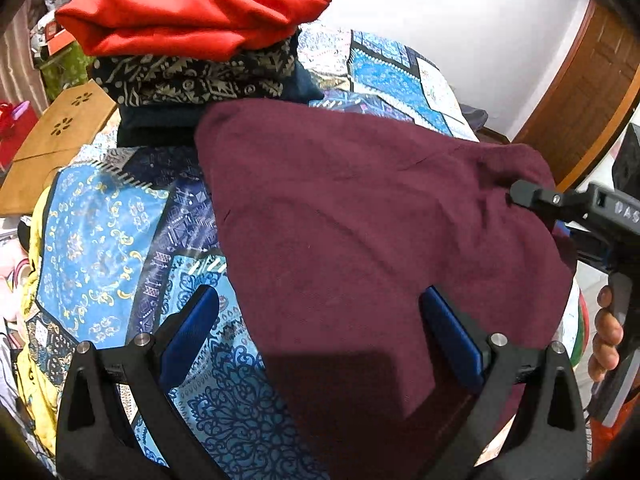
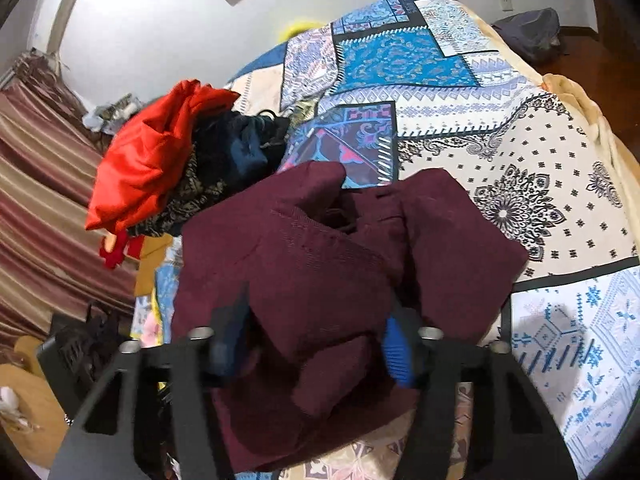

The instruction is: Fold large clothes

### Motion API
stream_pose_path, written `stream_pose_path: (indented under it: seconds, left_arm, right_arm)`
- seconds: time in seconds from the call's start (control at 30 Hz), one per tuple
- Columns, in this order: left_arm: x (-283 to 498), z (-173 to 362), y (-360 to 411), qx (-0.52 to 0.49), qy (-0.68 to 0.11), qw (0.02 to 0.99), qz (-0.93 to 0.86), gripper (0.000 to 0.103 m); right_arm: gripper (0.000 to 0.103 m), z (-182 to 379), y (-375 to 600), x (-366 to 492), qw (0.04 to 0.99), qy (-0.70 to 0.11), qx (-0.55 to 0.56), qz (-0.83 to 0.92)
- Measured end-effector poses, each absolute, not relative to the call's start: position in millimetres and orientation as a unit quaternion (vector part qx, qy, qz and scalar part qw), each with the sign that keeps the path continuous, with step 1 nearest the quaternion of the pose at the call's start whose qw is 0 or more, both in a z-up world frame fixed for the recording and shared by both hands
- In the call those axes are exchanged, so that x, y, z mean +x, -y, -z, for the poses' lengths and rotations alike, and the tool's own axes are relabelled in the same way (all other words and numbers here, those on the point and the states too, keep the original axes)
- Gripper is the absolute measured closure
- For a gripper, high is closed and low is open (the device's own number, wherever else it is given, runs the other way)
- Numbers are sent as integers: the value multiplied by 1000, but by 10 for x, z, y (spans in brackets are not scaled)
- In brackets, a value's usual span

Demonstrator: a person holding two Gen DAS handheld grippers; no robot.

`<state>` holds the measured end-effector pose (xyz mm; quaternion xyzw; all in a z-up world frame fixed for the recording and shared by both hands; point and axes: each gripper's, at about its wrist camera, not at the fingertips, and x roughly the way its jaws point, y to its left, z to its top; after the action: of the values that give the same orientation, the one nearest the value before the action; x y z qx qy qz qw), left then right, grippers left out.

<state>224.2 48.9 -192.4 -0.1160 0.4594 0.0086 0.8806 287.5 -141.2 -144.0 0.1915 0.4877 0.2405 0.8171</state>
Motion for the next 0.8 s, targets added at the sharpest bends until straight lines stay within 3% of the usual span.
stream_pose_path:
  seconds: [0.1, 0.3, 0.53, 0.63, 0.7, 0.8]
  left_arm:
    - [2217, 1778, -480, -110, -447, 888, -15, 1]
    - [2190, 1463, -501, -107, -410, 906, -7, 1]
    - [2330, 1818, -435, -115, -465, 878, 3, 1]
    - [2342, 1947, -436, -132, -480, 867, 10, 1]
    - [2351, 1965, -465, -144, -483, 863, 13, 1]
    - [2348, 1930, -515, -148, -479, 865, 1, 1]
  right_arm:
    - [78, 1314, 1412, 2864, 828, -471, 172, -250]
    - [80, 845, 1530, 2798, 861, -410, 141, -267]
    - [77, 1472, 1835, 3017, 832, -486, 136, -232]
    - [66, 1628, 1991, 3032, 822, -497, 144, -238]
    - [42, 1599, 2028, 3029, 825, -503, 123, -227]
    - [29, 1461, 2042, 2979, 835, -503, 77, -209]
